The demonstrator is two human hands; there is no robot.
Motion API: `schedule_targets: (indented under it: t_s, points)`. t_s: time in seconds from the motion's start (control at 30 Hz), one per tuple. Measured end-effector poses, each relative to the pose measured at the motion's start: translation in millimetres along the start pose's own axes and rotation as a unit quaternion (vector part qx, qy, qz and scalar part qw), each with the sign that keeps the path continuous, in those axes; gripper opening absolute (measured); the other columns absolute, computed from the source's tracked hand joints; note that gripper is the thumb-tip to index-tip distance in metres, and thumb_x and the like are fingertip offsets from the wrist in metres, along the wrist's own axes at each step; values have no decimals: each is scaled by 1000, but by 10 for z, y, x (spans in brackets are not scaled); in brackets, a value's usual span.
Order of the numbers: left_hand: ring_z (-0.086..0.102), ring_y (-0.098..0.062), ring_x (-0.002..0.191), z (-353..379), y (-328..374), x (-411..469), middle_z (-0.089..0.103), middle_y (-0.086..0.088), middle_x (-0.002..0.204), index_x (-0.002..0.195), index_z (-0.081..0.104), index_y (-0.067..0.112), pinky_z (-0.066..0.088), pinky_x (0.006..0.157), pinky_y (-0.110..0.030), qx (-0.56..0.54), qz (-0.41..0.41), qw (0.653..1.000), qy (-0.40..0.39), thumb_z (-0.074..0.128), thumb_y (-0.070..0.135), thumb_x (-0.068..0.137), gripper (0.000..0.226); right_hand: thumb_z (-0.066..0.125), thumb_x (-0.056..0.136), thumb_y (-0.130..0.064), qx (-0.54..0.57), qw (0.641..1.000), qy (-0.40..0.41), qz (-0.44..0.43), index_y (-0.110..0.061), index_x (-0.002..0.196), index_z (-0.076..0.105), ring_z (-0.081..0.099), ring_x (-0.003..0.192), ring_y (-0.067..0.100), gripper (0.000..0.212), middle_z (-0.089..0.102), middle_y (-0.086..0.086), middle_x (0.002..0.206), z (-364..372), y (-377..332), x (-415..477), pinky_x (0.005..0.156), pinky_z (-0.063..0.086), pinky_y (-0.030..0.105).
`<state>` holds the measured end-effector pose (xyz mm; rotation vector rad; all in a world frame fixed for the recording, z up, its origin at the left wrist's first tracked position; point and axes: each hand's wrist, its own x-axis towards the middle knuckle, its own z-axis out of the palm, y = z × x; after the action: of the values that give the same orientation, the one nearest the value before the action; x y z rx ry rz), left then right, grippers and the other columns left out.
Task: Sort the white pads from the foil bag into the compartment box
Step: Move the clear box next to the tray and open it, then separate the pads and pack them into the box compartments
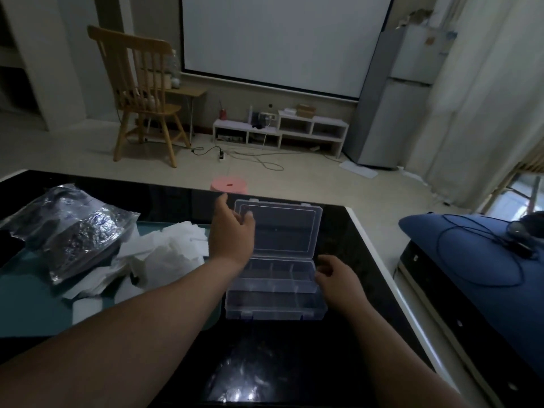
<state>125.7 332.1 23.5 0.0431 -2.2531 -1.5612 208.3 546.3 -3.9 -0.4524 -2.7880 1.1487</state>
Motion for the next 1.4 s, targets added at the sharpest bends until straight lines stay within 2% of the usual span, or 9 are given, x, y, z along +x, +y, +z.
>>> schedule_targets:
  t_s: [0.13, 0.27, 0.37, 0.5, 0.7, 0.87, 1.0, 1.23, 1.4]
  points:
    - [50, -22, 129, 106, -264, -143, 51, -1, 142, 158, 24, 26, 45, 105, -45, 215, 158, 957, -110, 56, 41, 98, 69, 65, 100, -27, -37, 999, 15, -26, -23, 133, 66, 63, 98, 6, 33, 71, -8, 116, 43, 14, 66, 72, 47, 19]
    - [29, -22, 150, 200, -438, -273, 37, 1, 161, 161, 21, 30, 14, 124, -54, 402, 169, 853, -289, 28, 61, 102, 67, 59, 97, -28, -80, 995, 22, -64, -30, 144, 56, 58, 122, 20, 47, 57, -1, 142, 196, -42, 73, 101, 53, 39]
    - [30, -22, 151, 176, -468, -226, 36, 0, 162, 160, 26, 30, 6, 124, -57, 419, 154, 834, -325, 20, 62, 103, 65, 52, 102, -27, -97, 993, -1, -63, -25, 152, 50, 52, 133, 24, 49, 45, 4, 154, 357, -96, 98, 108, 45, 37]
    - [30, -22, 151, 101, -442, -162, 36, 0, 163, 161, 25, 27, 6, 125, -56, 413, 164, 830, -338, 22, 60, 104, 66, 54, 102, -29, -95, 994, 3, -54, -24, 150, 51, 53, 133, 24, 49, 44, 4, 154, 382, -132, 98, 108, 45, 38]
    - [36, -21, 148, -274, -244, -128, 41, -2, 161, 157, 34, 21, 20, 124, -49, 347, 198, 869, -292, 31, 52, 105, 60, 61, 100, -33, -65, 993, 91, -46, -15, 146, 53, 55, 127, 32, 50, 52, 14, 143, 293, -329, 44, 105, 46, 44]
    - [51, -24, 134, -1237, -95, 222, 56, -5, 146, 143, 55, 17, 38, 114, -44, 273, 205, 924, -174, 48, 31, 102, 44, 63, 100, -29, -26, 991, 92, -90, -12, 145, 52, 57, 123, 32, 49, 54, 14, 140, 416, -836, -126, 103, 45, 42]
    - [57, -26, 120, -2030, -350, 326, 58, -6, 130, 129, 61, 18, 46, 103, -42, 245, 120, 961, -55, 54, 21, 97, 33, 62, 103, -28, -32, 987, 9, -158, -19, 139, 58, 63, 98, 15, 37, 67, 3, 124, 736, -1324, -324, 83, 50, 33]
    - [43, -26, 137, -2125, -864, 131, 37, -1, 151, 152, 37, 38, 39, 111, -43, 364, 90, 895, -240, 64, 38, 92, 66, 74, 90, -49, -112, 954, -93, -262, -44, 143, 43, 64, 104, 19, 62, 45, -4, 138, 1527, -1801, -496, 89, 58, 43]
    - [50, -27, 132, -2146, -1100, 268, 41, 0, 148, 151, 40, 42, 41, 109, -47, 362, 81, 890, -266, 62, 37, 93, 62, 66, 94, -34, -150, 949, -75, -268, -23, 100, 57, 60, 81, 24, 15, 56, 1, 105, 1808, -1937, -424, 74, 56, 44]
